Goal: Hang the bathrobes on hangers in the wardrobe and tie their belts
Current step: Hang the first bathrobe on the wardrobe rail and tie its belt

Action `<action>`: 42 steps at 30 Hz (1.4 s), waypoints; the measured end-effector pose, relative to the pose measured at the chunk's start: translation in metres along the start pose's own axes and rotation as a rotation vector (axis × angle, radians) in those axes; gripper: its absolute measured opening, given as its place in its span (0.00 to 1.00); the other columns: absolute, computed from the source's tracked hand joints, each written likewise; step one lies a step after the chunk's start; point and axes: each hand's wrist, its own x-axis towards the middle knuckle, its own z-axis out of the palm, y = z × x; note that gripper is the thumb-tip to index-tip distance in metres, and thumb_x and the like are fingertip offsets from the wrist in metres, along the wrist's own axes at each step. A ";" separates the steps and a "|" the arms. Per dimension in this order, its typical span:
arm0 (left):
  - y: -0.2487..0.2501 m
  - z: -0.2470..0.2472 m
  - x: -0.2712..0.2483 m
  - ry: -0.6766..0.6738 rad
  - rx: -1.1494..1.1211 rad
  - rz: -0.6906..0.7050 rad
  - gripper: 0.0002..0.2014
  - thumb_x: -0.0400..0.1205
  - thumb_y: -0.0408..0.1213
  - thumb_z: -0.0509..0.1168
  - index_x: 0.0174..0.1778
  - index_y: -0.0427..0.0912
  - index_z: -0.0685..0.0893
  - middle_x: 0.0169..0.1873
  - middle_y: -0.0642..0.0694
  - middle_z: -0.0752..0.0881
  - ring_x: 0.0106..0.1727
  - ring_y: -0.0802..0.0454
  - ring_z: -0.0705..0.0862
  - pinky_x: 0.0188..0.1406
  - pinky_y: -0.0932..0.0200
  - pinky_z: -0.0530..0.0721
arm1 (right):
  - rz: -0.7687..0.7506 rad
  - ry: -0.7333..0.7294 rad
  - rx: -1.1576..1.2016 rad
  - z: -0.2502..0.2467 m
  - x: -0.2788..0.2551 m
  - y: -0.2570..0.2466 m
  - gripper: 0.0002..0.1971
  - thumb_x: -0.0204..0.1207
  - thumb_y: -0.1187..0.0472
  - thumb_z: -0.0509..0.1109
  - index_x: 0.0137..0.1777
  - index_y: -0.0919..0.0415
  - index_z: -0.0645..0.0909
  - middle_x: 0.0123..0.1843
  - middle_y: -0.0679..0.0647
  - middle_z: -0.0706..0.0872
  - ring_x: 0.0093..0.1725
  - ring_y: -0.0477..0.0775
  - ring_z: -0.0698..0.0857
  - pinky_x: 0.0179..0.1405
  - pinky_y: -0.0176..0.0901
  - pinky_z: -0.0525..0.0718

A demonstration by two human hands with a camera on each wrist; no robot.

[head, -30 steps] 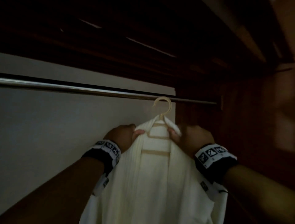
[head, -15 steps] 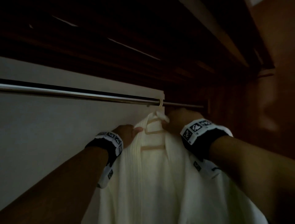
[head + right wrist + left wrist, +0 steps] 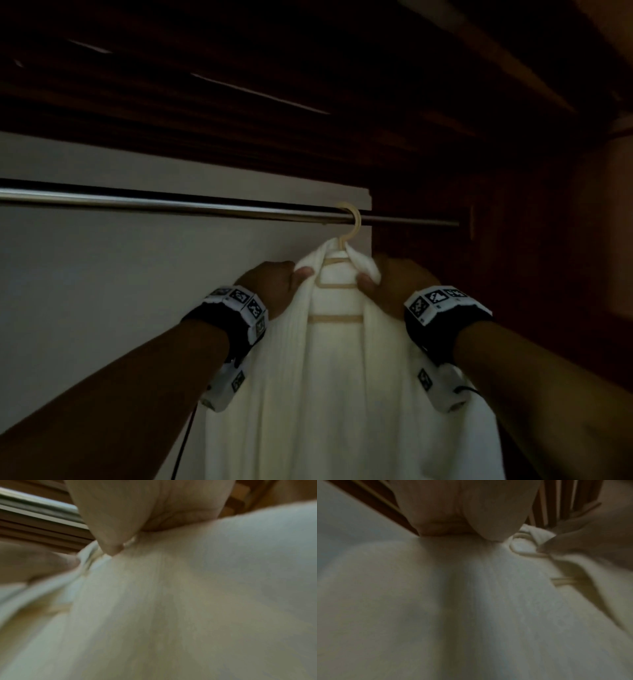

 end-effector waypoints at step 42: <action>-0.081 0.180 -0.182 -0.435 -0.314 -0.496 0.31 0.79 0.50 0.69 0.75 0.40 0.72 0.70 0.41 0.79 0.68 0.45 0.79 0.61 0.63 0.73 | 0.246 0.137 0.132 0.179 -0.134 0.033 0.54 0.73 0.36 0.65 0.84 0.49 0.29 0.84 0.60 0.29 0.84 0.66 0.36 0.80 0.71 0.41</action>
